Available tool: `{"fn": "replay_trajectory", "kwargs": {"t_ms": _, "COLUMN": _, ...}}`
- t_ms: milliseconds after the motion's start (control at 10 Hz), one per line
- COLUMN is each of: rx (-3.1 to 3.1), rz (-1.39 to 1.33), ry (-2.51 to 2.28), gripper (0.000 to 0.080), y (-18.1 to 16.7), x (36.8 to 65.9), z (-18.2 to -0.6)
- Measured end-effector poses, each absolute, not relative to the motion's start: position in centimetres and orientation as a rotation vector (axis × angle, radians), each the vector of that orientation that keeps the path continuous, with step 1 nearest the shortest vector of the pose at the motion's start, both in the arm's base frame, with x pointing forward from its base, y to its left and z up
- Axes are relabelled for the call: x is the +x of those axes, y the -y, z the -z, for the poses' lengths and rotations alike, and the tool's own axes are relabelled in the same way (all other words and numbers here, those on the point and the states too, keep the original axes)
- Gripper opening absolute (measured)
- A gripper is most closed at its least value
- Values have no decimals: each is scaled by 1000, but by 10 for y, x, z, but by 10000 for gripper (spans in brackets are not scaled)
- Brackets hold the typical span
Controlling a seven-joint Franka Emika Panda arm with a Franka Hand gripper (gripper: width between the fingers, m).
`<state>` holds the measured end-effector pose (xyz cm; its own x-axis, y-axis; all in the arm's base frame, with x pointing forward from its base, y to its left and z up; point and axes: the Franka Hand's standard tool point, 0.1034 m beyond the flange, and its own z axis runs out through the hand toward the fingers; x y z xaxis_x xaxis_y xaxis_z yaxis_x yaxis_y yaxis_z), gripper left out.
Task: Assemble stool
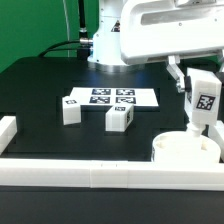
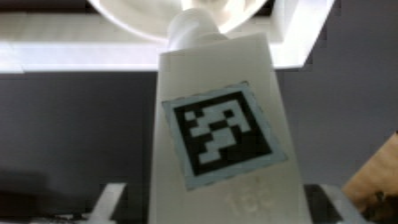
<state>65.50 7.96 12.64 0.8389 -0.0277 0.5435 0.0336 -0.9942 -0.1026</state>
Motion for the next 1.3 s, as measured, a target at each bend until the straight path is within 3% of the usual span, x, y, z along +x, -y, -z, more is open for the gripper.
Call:
{"fn": "replay_trajectory", "kwargs": {"t_ms": 100, "rx": -2895, "rz": 889, "ry": 15, "gripper": 328, "y": -90, "x": 656, "z": -117}}
{"fn": "replay_trajectory", "kwargs": {"t_ms": 1300, "rx": -2919, "rz": 845, "ry": 73, "gripper": 328, "y": -91, "x": 651, "z": -96}}
